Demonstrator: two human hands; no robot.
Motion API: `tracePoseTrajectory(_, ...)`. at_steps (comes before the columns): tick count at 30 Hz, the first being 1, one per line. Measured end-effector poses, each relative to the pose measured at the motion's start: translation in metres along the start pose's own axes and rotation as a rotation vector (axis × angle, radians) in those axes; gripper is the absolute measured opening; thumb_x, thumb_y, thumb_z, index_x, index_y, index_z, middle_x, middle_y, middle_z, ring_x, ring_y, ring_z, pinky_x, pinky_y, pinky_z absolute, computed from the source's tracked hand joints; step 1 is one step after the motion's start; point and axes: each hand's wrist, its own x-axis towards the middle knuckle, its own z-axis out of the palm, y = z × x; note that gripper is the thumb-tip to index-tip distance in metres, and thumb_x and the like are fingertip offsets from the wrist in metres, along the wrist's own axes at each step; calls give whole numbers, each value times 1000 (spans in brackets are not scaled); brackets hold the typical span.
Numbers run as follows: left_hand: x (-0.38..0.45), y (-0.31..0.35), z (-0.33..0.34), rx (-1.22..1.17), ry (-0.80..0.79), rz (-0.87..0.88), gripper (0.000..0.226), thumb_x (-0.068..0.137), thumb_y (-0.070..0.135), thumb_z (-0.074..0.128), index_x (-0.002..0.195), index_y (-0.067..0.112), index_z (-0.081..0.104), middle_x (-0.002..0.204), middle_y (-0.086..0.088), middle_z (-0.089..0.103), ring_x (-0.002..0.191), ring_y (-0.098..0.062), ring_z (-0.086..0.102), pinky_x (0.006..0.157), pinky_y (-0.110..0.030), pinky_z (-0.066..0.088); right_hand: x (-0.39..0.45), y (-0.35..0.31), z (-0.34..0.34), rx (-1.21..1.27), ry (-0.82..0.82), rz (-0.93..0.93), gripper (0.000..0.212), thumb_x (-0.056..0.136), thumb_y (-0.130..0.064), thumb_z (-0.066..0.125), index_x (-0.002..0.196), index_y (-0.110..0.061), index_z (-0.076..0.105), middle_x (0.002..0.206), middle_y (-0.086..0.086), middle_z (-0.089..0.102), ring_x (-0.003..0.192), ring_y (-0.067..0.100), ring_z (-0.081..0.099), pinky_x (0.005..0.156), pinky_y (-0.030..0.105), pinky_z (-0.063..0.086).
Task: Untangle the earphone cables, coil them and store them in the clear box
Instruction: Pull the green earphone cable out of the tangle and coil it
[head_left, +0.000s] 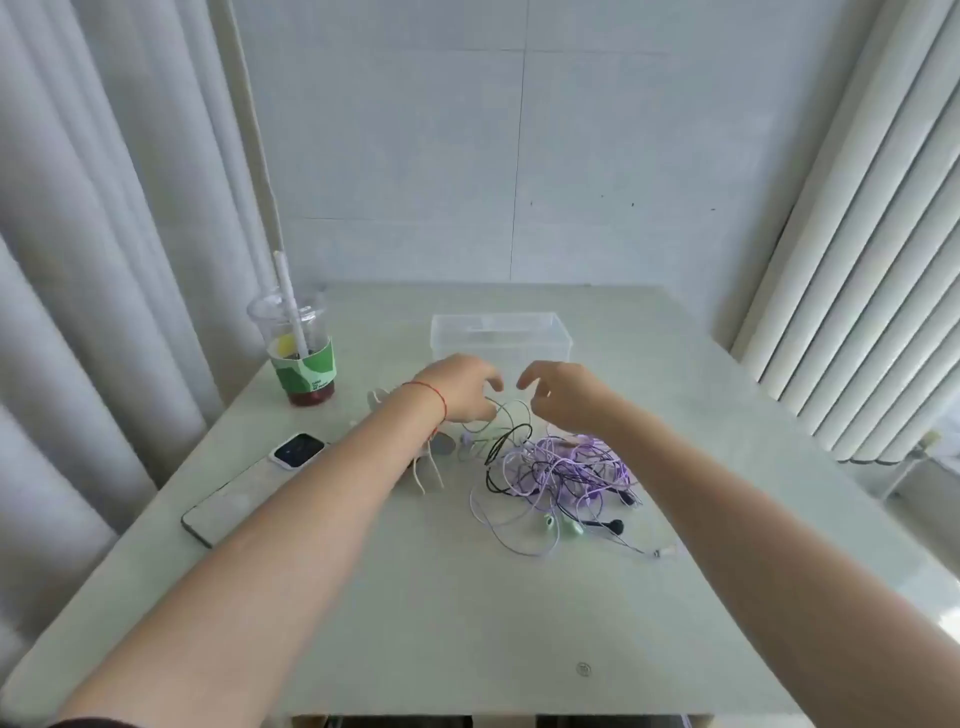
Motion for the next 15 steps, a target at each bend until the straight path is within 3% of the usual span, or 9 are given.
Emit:
tracePoseTrajectory(3,19,-7,0,13,-139,-3,44,81,38,73,121,24,63,113,2,59,101,-19,57,91,-33,48,21,0,-1,-50,-50,-16,33,89,-13,57,121,-22,61,101,0,59,85,15,52,75,22,37)
tracePoseTrajectory(7,38,-19,6,-17,-102,54,16,82,23,69,98,22,73,98,1,71,75,-13,62,76,-27,51,50,2,3,-169,-179,-65,23,85,-22,68,108,-22,72,92,-8,53,86,11,50,80,22,40)
tracePoseTrajectory(10,49,-30,10,-79,-49,41,16,83,15,59,77,29,66,83,1,74,57,-10,68,71,-27,56,69,3,7,-172,-158,-74,16,83,-21,70,97,-20,75,76,-16,54,80,11,53,65,15,39)
tracePoseTrajectory(13,59,-41,14,-158,-57,33,17,83,14,59,78,28,67,72,9,70,49,-10,67,68,-26,54,84,3,11,-154,-177,-88,14,83,-20,71,97,-21,72,70,-17,47,62,4,50,59,9,34)
tracePoseTrajectory(15,63,-48,18,-182,-81,32,16,84,13,59,87,24,70,53,15,64,55,-14,69,69,-26,53,91,3,21,-154,-171,-101,15,81,-19,72,96,-19,71,68,-15,47,63,9,50,59,11,34)
